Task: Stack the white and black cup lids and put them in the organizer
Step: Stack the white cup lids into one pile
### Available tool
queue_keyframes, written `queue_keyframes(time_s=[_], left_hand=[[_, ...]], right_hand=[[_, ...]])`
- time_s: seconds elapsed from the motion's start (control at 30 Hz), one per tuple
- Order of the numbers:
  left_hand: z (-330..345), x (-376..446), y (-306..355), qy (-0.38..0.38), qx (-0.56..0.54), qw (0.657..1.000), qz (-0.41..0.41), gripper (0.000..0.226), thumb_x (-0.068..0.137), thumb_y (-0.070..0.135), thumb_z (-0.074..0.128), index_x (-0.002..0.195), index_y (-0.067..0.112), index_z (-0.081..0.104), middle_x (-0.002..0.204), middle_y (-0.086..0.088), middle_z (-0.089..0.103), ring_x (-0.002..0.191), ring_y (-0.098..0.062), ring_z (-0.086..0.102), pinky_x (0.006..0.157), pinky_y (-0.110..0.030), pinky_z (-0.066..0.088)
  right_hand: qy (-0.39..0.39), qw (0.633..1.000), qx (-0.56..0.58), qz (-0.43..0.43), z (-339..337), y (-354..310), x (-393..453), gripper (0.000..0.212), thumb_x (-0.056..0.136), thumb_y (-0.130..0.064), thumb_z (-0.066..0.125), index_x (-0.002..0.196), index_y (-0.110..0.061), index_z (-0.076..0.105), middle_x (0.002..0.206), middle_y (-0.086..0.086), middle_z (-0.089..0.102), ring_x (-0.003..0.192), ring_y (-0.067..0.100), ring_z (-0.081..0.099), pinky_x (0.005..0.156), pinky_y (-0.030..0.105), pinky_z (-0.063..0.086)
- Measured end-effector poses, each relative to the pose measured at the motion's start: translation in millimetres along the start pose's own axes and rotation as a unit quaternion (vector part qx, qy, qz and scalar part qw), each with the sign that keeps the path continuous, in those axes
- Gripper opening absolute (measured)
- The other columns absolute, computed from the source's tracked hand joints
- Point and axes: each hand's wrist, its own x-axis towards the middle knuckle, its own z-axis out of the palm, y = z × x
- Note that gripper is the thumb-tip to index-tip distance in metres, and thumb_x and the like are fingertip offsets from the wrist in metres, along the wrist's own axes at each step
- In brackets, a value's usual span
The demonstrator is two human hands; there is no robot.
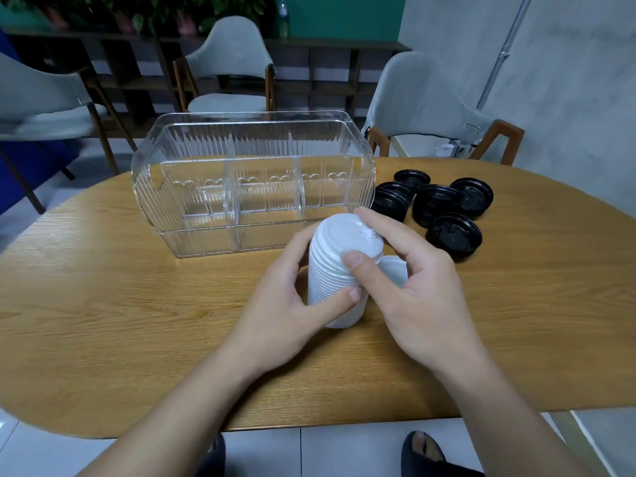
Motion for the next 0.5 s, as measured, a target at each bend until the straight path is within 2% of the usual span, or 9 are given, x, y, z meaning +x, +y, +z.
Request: queue_keyframes(time_s=[0.13, 0.23, 0.33, 0.5], left_hand=[[-1.0, 1.3, -0.8, -0.014, -0.018, 1.000, 0.002, 0.073, 0.096, 0.012, 0.088, 0.160, 0.022, 0.053, 0.153, 0.003, 0.067, 0.145, -0.028, 0.062, 0.122, -0.056, 0.049], [-1.5, 0.8, -0.7, -0.026, -0.040, 0.999, 0.003, 0.073, 0.097, 0.012, 0.087, 0.161, 0.021, 0.053, 0.152, 0.000, 0.068, 0.144, -0.031, 0.062, 0.122, -0.059, 0.048], [-3.7, 0.7, -1.9, -0.044, -0.061, 0.997, 0.005, 0.073, 0.098, 0.011, 0.085, 0.162, 0.019, 0.052, 0.152, -0.005, 0.067, 0.144, -0.034, 0.062, 0.123, -0.062, 0.047], [1.0, -0.1, -2.1, -0.021, -0.074, 0.997, -0.001, 0.074, 0.093, 0.004, 0.088, 0.159, 0.019, 0.056, 0.150, -0.002, 0.070, 0.143, -0.028, 0.065, 0.123, -0.053, 0.049]], right_hand=[[-0.016, 1.000, -0.001, -0.016, 0.3, -2.0, 0.5, 0.059, 0.099, -0.049, 0.076, 0.153, -0.026, 0.065, 0.154, -0.018, 0.062, 0.149, 0.003, 0.052, 0.125, 0.040, 0.044], [-0.036, 0.999, 0.004, -0.025, -1.7, -2.5, 1.6, 0.053, 0.102, -0.038, 0.076, 0.152, -0.024, 0.065, 0.152, -0.018, 0.062, 0.148, 0.007, 0.054, 0.124, 0.042, 0.045], [-0.056, 0.998, 0.012, -0.028, -4.5, -3.2, 2.3, 0.052, 0.101, -0.033, 0.077, 0.151, -0.024, 0.066, 0.152, -0.019, 0.062, 0.147, 0.005, 0.054, 0.124, 0.040, 0.045], [-0.015, 0.999, 0.038, -0.004, -1.5, -2.0, 0.3, 0.054, 0.094, -0.025, 0.087, 0.145, -0.025, 0.071, 0.147, -0.018, 0.068, 0.143, 0.000, 0.057, 0.122, 0.037, 0.047]])
